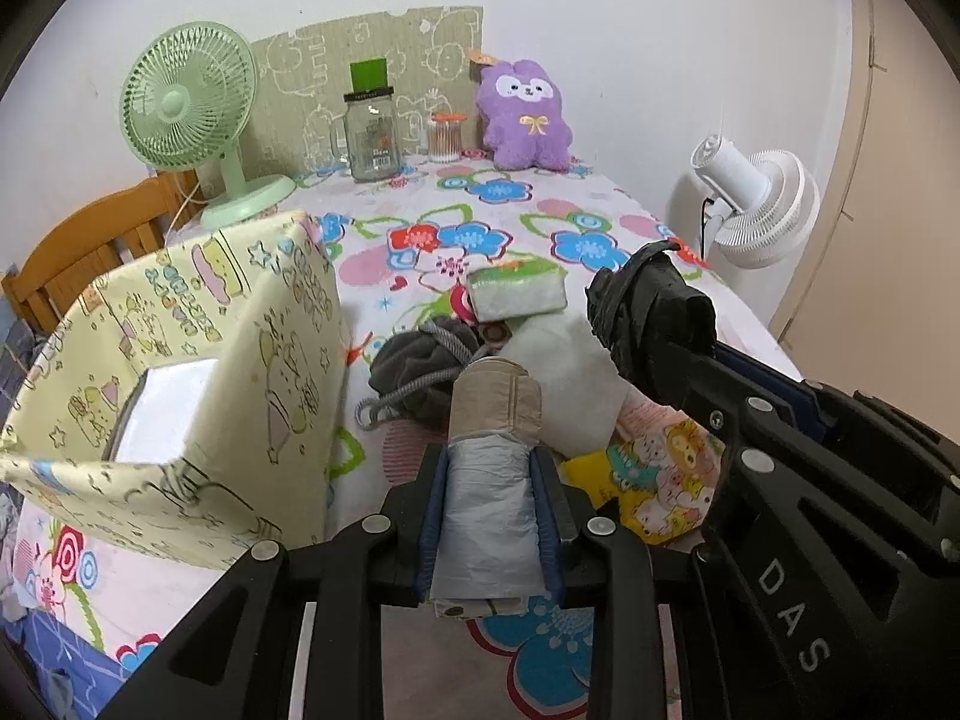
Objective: Organize soft objects
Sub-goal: 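Grasp the rolled beige cloth with the left tool while the right tool grasps the black folded umbrella, then carry the cloth roll with the left tool while the right tool carries the umbrella into the box, releasing both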
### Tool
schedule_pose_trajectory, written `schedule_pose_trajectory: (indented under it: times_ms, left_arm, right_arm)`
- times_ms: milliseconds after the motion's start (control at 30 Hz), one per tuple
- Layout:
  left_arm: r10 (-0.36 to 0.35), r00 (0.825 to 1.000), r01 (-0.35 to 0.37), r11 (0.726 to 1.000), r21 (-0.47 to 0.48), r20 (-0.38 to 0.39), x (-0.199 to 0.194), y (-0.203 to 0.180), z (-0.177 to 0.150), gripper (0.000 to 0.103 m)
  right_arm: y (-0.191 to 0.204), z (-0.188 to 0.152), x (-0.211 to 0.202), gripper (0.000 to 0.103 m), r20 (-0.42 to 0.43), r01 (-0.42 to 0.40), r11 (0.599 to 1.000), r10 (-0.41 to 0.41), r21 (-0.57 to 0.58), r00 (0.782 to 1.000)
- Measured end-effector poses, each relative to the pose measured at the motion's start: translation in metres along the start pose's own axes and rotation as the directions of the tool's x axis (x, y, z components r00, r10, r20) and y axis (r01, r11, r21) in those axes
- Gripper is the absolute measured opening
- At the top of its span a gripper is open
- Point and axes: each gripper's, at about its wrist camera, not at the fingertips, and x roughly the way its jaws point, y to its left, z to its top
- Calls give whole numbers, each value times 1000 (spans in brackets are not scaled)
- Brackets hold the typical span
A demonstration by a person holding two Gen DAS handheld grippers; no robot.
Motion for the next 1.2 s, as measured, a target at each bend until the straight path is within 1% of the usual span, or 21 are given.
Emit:
schedule_pose_trajectory:
  times_ms: [433, 633, 933, 1200]
  left_arm:
    - [4, 998, -4, 1000, 1, 66, -28, 7, 22, 27]
    - [10, 996, -12, 1000, 12, 86, -38, 16, 31, 27]
    - [25, 993, -25, 1000, -6, 111, -53, 38, 38, 27]
    - [57, 990, -55, 998, -22, 128, -65, 62, 38, 27]
  right_arm:
    - [14, 26, -28, 14, 66, 13, 1000, -11, -20, 998]
    - [23, 36, -35, 14, 83, 12, 999, -9, -31, 996]
    - [49, 49, -42, 14, 102, -5, 998, 11, -60, 995]
    - [79, 54, -42, 14, 104, -48, 994, 58, -94, 993]
